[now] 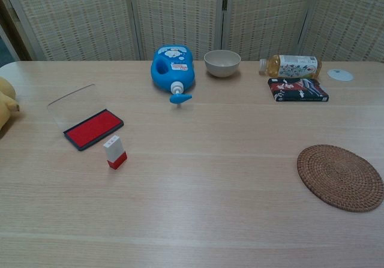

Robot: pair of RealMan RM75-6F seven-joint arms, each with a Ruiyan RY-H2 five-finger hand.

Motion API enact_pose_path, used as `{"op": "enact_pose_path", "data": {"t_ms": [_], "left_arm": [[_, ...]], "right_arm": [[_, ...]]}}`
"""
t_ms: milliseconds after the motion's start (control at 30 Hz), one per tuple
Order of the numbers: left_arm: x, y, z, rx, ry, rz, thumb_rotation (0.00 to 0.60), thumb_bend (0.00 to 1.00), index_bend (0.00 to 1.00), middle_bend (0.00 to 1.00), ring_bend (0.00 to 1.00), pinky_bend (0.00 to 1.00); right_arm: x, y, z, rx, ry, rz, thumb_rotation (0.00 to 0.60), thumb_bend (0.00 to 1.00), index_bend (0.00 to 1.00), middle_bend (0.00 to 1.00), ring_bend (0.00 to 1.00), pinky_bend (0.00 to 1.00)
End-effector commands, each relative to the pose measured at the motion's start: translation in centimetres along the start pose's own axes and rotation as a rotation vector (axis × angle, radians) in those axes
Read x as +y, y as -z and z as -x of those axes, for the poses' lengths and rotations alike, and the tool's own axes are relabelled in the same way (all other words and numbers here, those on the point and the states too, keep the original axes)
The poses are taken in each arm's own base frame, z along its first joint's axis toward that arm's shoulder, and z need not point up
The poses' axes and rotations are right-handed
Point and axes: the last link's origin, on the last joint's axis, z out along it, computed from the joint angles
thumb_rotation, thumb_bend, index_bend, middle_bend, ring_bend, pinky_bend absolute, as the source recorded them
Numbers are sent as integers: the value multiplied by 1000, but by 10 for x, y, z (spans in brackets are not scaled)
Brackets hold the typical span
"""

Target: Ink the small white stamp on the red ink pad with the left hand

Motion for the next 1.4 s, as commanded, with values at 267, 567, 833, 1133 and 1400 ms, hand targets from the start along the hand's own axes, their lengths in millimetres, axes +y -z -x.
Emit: {"op": "enact_pose_path", "data": {"t_ms": [267,567,833,1133,1400], "left_arm": [[44,-34,-17,-116,-66,171,600,328,109,0,0,46],[92,-69,-26,-147,-89,336,600,328,117,60,0,46],[134,-89,-29,-177,-115,453,600,328,155,116,3,59],[168,-117,-11,-280,-105,520,600,328,150,116,10,71],[187,-139,0,-378,-121,499,600,328,155,122,10,77]], "right_arm": [[4,-8,0,-12,-10,13,600,203,0,0,0,0],[5,-10,-1,-20,-25,7,600,204,0,0,0,0],[9,-10,-4,-23,-46,12,600,203,0,0,0,0],[15,-12,-7,-22,-75,27,600,203,0,0,0,0],[20,-12,-12,-24,-100,24,600,203,0,0,0,0]]}}
